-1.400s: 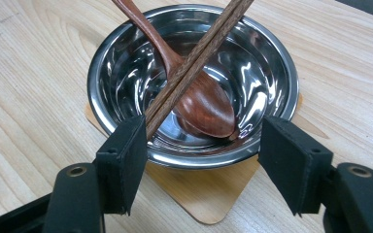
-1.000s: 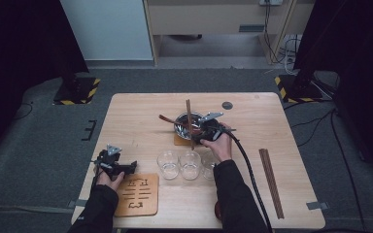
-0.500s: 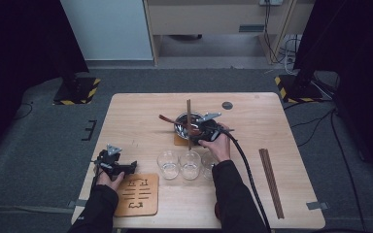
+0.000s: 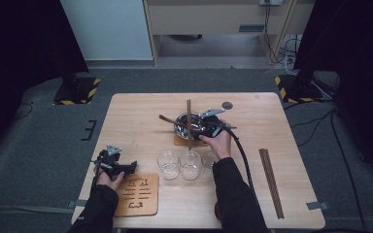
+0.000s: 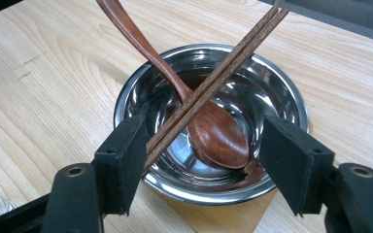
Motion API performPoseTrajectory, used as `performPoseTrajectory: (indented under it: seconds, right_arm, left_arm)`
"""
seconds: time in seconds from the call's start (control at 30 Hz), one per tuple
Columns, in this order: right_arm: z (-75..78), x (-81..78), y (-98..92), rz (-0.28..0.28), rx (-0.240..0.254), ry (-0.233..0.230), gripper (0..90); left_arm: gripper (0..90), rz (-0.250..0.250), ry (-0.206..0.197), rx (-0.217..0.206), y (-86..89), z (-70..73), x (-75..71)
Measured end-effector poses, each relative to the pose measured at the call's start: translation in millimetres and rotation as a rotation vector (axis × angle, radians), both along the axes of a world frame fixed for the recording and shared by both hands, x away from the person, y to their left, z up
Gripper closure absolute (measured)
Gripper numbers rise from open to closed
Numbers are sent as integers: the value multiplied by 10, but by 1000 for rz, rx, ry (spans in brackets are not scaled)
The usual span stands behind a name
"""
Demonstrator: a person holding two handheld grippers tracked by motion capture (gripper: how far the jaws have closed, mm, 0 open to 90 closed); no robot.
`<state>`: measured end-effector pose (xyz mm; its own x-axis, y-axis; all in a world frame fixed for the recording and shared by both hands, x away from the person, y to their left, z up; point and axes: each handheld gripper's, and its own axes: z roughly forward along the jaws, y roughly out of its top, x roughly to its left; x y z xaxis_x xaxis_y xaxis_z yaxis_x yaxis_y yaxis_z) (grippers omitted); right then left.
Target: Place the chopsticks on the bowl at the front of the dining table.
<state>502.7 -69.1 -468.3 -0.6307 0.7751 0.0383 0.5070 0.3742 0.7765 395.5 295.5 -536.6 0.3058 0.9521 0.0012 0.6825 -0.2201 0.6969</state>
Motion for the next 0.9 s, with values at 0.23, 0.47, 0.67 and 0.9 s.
performPoseTrajectory:
  seconds: [0.23,0.47,0.67,0.9]
  right_arm:
    - [107,98,54,-23,29,-22,333]
    - [-28,184,57,-48,11,-1,324]
    - [-109,191,57,-51,-1,17,319]
    - [-170,184,53,-47,-1,23,317]
  left_arm:
    - [0,0,0,0,0,0,0]
    - [0,0,0,0,0,0,0]
    - [0,0,0,0,0,0,0]
    - [0,0,0,0,0,0,0]
